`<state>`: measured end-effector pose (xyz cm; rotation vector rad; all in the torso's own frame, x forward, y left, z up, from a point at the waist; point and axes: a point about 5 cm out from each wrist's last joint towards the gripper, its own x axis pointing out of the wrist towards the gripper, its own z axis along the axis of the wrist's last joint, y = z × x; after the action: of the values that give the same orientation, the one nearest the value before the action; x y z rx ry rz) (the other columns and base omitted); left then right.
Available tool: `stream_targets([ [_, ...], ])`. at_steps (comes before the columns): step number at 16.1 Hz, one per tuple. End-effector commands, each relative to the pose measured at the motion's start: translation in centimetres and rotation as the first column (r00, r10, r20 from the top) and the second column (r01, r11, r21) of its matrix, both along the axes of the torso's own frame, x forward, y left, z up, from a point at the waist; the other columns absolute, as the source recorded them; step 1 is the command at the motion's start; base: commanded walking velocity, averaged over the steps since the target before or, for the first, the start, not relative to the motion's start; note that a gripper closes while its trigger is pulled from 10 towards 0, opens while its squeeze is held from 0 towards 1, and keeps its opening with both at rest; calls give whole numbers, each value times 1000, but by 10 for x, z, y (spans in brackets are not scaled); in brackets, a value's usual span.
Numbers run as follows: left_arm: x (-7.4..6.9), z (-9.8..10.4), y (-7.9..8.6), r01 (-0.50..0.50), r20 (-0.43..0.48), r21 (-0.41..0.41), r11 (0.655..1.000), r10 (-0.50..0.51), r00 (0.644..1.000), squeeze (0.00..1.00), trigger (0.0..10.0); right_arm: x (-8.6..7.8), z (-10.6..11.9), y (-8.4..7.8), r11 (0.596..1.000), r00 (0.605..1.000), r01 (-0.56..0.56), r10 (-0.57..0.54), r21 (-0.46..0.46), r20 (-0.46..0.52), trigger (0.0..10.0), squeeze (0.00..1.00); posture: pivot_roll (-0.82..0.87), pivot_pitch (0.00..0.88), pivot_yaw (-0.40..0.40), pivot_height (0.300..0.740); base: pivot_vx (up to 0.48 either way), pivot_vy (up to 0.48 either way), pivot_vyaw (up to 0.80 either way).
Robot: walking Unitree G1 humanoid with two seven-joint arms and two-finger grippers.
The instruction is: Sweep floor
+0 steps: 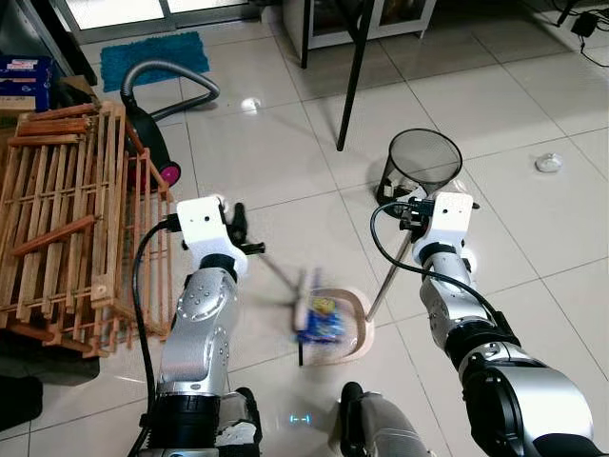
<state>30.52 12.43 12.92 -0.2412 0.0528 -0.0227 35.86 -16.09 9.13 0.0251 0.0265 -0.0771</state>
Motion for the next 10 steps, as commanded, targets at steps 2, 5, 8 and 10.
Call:
stream_targets([
  [2, -9, -2, -29, 146, -14, -137, 980, -150, 989, 0, 10000, 0, -3, 2, 1000, 999, -17, 16, -8, -29, 10000, 0, 93, 213, -19, 740, 0, 0, 0],
  [5, -15, 3, -31, 219, 31, -176, 960, -217, 976, 0, 10000, 0, -3, 3, 1000, 999, -17, 17, -7, -29, 10000, 0, 93, 210, -18, 740, 0, 0, 0],
  [8, -20, 11, -18, 225, 73, 11, 974, -226, 971, 0, 10000, 0, -3, 2, 1000, 1000, -13, 13, -8, -29, 10000, 0, 92, 206, -14, 740, 0, 0, 0],
  [10, -25, 21, -10, 230, 115, -12, 973, -227, 967, 0, 10000, 0, -3, 0, 1000, 1000, -9, 9, -10, -29, 10000, 0, 96, 204, -17, 740, 0, 0, 0],
])
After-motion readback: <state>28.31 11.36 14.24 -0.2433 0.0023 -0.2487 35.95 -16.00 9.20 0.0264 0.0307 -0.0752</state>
